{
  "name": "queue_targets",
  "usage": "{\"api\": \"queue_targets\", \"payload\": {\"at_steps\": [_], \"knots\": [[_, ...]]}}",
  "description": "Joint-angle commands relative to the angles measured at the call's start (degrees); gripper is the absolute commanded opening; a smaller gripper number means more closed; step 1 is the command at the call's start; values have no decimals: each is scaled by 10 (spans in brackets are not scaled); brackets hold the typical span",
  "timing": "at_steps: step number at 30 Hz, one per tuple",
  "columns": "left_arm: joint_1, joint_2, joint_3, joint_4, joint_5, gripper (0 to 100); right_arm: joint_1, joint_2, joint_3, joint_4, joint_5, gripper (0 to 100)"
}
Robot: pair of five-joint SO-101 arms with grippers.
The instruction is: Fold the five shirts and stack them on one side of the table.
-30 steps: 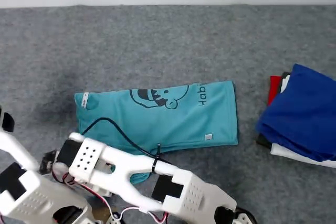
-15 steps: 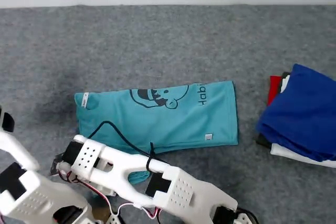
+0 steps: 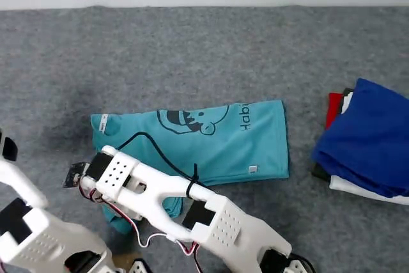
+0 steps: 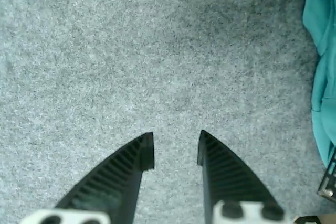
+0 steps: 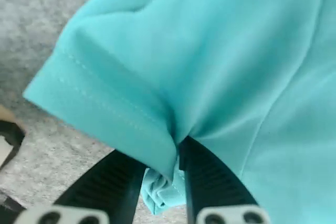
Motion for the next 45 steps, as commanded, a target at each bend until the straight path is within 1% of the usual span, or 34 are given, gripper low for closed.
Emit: {"api": "queue_targets", "payload": {"at_steps": [1,6,10,15,18,19,21,24,26,29,36,40,45], "knots": [[1,-36,-5,3,-4,148,0,-51,-11,-14,-3,9],[2,-36,-5,1,-4,148,34,-110,-11,-22,-1,9],[2,-33,-5,1,-4,148,80,-122,-11,-61,1,9],[2,-33,-5,1,-4,148,145,-119,-11,-138,69,9],[2,-33,-5,1,-4,148,178,-107,-11,-189,78,14],[2,-33,-5,1,-4,148,186,-102,-11,-199,78,26],[2,-33,-5,1,-4,148,199,-87,-11,-209,79,85],[2,-33,-4,2,-4,148,212,-77,-11,-209,76,220],[2,-33,-4,2,-4,148,218,-76,-11,-209,62,272],[2,-35,-4,3,-4,148,228,-71,-37,-204,30,275],[2,-38,-4,4,-4,148,244,-37,-100,-202,24,274],[2,-38,-4,10,-4,148,245,-16,-162,-138,21,273],[2,-38,-4,12,-4,148,242,-15,-261,-54,-11,273]]}}
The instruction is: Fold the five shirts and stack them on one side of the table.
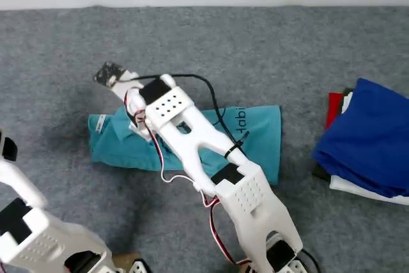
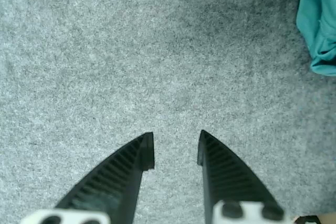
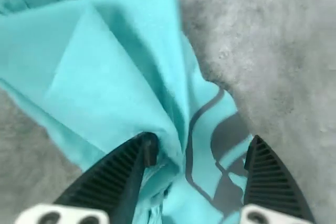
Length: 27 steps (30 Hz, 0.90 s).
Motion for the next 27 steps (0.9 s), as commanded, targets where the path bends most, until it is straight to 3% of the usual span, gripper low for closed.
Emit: {"api": "queue_targets", "payload": {"at_steps": [1,5,12,20,27], "knots": [[2,-39,-4,12,-4,148,6,-9,-83,51,-14,273],[2,-39,-4,12,-4,148,15,0,-88,92,-14,264],[3,-91,-3,13,-4,148,21,24,-91,194,-12,74],[33,-159,43,13,-4,148,34,-35,-91,194,-12,71],[45,-185,86,9,-4,148,-37,-106,-88,196,-12,68]]}}
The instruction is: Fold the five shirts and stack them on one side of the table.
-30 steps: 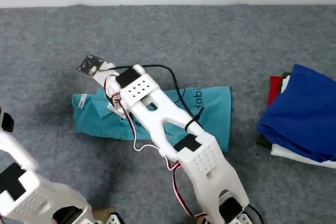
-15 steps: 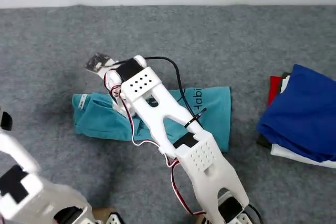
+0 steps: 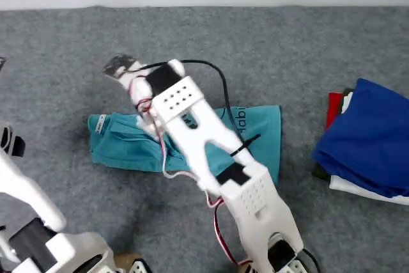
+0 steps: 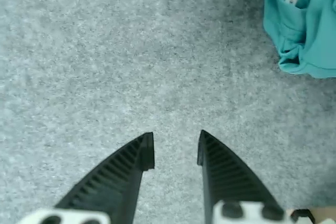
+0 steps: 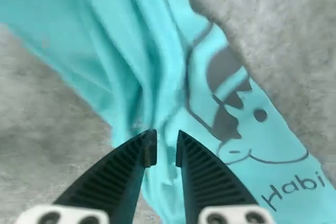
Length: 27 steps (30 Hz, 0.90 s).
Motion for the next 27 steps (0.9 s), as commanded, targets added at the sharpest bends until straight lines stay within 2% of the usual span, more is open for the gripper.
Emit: {"api": "queue_targets", "payload": {"at_steps": [1,4,7,10,13,18,21,27], "knots": [[4,-34,-3,8,-4,148,-51,-66,-23,24,-6,68],[2,-34,-3,8,-4,148,-91,-65,3,24,-6,68],[2,-38,-3,10,-4,148,-101,-41,47,22,-5,68],[1,-49,-2,11,-4,148,-55,10,56,12,31,68],[1,-62,-1,11,-4,148,15,55,55,-52,106,69],[1,-66,-1,11,-4,148,76,101,21,-140,159,68],[1,-66,-1,11,-4,148,72,107,-32,-118,161,68],[1,-66,0,11,-4,148,6,110,-159,-39,161,68]]}}
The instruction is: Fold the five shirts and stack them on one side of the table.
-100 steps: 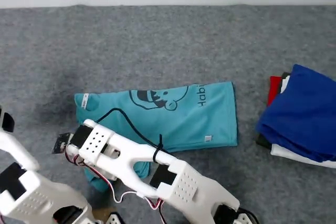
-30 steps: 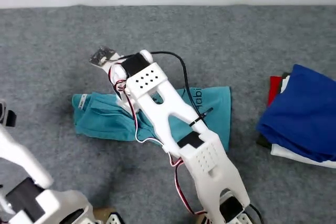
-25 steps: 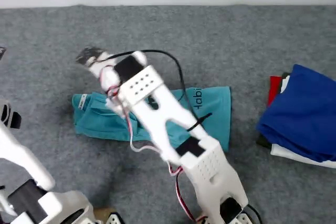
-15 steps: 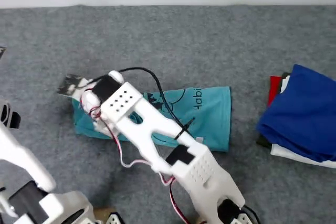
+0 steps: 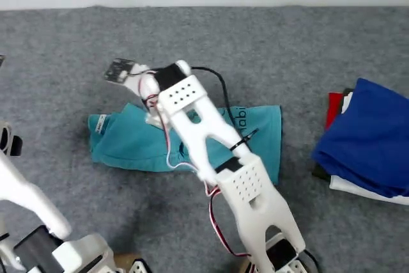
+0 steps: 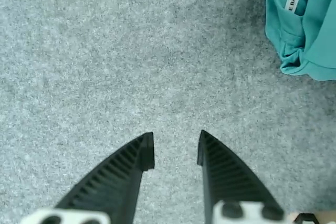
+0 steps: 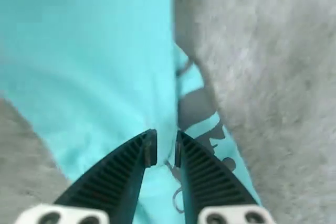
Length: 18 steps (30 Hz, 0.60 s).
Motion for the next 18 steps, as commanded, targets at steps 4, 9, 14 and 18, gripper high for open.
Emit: {"api": "queue_targets", "payload": {"at_steps": [4,9,14,18], "knots": [[1,-26,-1,11,-4,148,-71,-2,-75,15,-15,68],[1,-28,-1,11,-4,148,-85,65,-59,-62,-27,68],[1,-33,-1,12,-4,148,-119,108,-61,-44,-36,68],[1,-38,-1,12,-4,148,-170,105,-62,9,-75,68]]}}
